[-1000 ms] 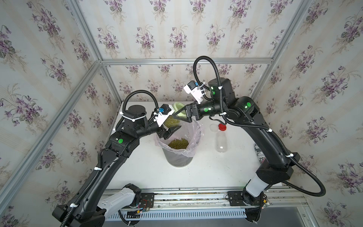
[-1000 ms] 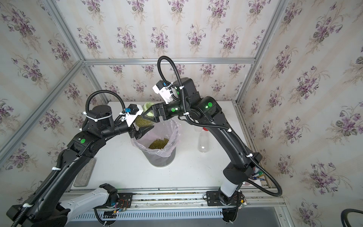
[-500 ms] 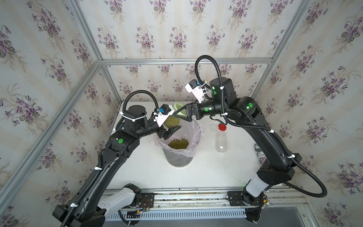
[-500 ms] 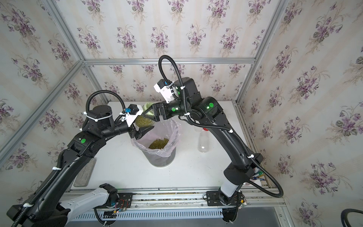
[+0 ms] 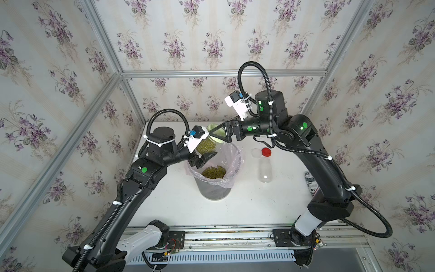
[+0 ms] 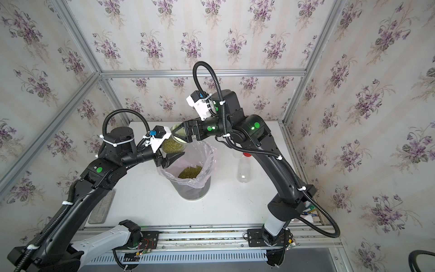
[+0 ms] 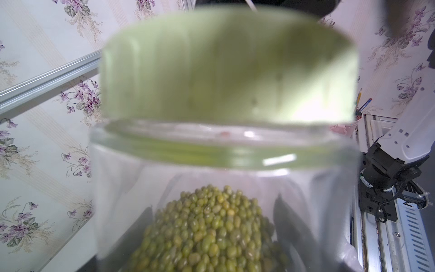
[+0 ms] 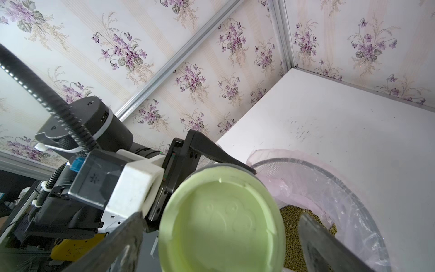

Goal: Empty moldy mung beans from jars
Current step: Unscrew the lid from the jar.

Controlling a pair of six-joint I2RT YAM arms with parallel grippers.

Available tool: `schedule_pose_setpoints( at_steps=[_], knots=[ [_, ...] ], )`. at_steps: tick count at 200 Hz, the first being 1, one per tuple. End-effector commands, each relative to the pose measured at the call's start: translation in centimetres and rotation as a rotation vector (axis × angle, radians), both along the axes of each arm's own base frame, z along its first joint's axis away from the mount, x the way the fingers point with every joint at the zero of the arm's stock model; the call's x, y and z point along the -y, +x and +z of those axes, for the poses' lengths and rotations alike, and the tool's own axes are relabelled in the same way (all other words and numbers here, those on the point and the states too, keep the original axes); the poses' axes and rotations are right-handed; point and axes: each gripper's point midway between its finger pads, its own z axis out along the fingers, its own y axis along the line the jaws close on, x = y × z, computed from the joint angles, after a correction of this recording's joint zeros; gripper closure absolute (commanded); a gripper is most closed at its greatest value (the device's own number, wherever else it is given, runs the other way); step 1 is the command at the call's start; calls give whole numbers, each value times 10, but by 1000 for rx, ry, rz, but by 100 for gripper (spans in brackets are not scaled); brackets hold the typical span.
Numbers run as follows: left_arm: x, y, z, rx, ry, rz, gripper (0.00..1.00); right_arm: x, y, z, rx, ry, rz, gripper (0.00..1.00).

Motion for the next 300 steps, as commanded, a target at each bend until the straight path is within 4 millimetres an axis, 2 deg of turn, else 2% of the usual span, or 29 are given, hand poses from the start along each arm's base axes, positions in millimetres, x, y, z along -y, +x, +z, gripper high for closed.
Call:
schedule_pose_setpoints(
  at_steps=[1,91,195,300],
  knots=[
    [2,3,19,79,-30,-7,96,-2,0,-1,6,-5,7,1],
    [3,2,19,78,-31,-12,96,-2,-1,-7,5,-22,22,10],
    [4,1,20,75,-36,-24,96,-5,-5,-8,-2,-10,53,32],
    [4,-4,24,85,-44,-37,97,-2,-11,3,73,6,83,34]
  ],
)
